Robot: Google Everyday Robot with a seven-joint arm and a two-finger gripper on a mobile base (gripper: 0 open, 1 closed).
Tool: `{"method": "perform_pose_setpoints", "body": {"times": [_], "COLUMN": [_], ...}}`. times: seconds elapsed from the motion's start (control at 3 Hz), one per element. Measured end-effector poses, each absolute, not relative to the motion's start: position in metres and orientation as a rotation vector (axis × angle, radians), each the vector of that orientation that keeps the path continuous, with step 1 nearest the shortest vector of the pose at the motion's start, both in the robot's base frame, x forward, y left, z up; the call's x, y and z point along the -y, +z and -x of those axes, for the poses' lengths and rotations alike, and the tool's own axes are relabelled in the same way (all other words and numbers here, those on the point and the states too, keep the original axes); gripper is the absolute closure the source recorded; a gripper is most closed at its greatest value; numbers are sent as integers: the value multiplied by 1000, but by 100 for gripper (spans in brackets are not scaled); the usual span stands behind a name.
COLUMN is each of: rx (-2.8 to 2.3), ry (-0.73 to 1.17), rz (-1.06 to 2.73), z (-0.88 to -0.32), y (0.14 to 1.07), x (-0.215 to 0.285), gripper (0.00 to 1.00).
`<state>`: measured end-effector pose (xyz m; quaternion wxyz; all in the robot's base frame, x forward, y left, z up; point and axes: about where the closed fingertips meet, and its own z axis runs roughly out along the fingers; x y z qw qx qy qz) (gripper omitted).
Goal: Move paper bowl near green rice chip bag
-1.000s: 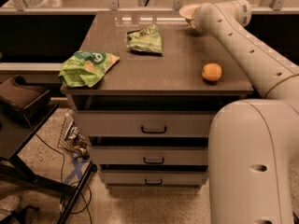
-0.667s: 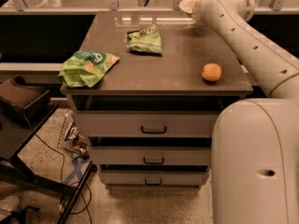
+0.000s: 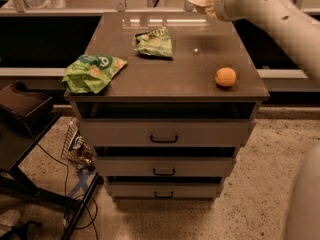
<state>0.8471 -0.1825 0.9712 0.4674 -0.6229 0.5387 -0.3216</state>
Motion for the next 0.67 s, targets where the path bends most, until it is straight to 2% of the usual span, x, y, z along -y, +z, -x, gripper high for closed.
{"method": "perform_pose_setpoints", "body": {"times": [0.67], "rx": [-1210], "ry": [-467], "rz": [1468], "z": [-767], "y": [988], "x": [188], "gripper": [100]}}
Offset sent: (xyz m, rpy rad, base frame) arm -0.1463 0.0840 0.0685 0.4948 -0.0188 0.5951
